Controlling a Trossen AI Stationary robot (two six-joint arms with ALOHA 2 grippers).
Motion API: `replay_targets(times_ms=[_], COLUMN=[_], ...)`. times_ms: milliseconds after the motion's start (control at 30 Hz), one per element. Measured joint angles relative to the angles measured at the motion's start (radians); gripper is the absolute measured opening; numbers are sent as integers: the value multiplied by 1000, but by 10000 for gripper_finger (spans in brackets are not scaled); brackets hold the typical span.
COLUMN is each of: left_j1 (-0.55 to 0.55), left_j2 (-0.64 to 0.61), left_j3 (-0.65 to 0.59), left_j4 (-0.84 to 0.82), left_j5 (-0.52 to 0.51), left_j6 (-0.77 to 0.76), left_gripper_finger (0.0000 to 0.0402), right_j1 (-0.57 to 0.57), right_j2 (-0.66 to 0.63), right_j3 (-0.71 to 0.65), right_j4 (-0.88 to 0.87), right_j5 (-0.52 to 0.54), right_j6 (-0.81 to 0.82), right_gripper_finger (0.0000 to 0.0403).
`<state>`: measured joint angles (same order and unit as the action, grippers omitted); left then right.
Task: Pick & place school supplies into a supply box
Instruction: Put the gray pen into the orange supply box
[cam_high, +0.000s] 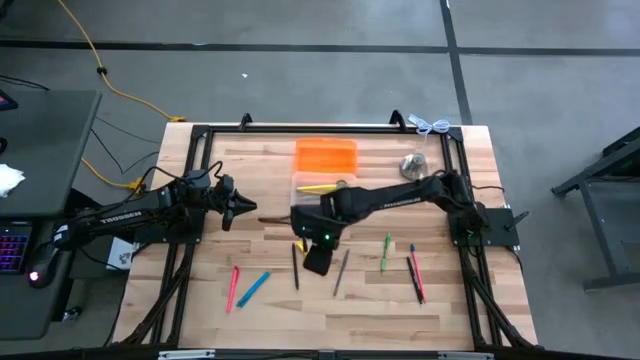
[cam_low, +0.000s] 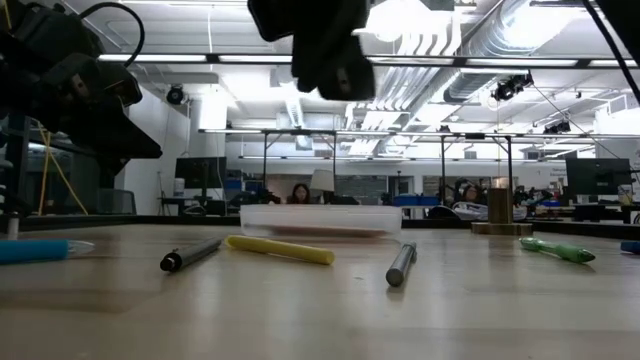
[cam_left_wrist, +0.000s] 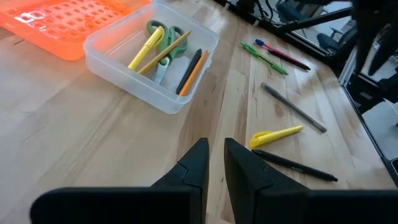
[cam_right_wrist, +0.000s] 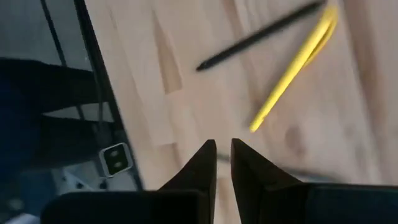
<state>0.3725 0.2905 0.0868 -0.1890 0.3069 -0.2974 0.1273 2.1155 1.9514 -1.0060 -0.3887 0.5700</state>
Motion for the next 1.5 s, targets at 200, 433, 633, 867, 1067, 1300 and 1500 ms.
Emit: replay_targets(times_ms=[200,433,633,867,1067,1300,1500], left_j1=[0,0,0,0,0,0,0], left_j2=[0,0,0,0,0,0,0], left_j3=[0,0,0,2,2,2,2], left_j4=[0,-1,-5,-19,-20,-21,-21], left_j5=[0,0,0,-1,-3,-3,-4], left_j6=[-47,-55,-101,-101,-96,-93,-38], left_gripper_finger=[79,79,79,79,79,79,79], right_j1=[32,39,70,94,102,120,140], right_j2=[0,0,0,0,0,0,0], right_j3=[0,0,-2,-2,-2,-2,-2], right_j4=[-10,-71,-204,-224,-224,-216,-217], right_j5=[60,169,254,313,310,330,346], right_j6=[309,508,636,834,945,1133,1253], right_gripper_finger=[24,26,23,30,34,26,40])
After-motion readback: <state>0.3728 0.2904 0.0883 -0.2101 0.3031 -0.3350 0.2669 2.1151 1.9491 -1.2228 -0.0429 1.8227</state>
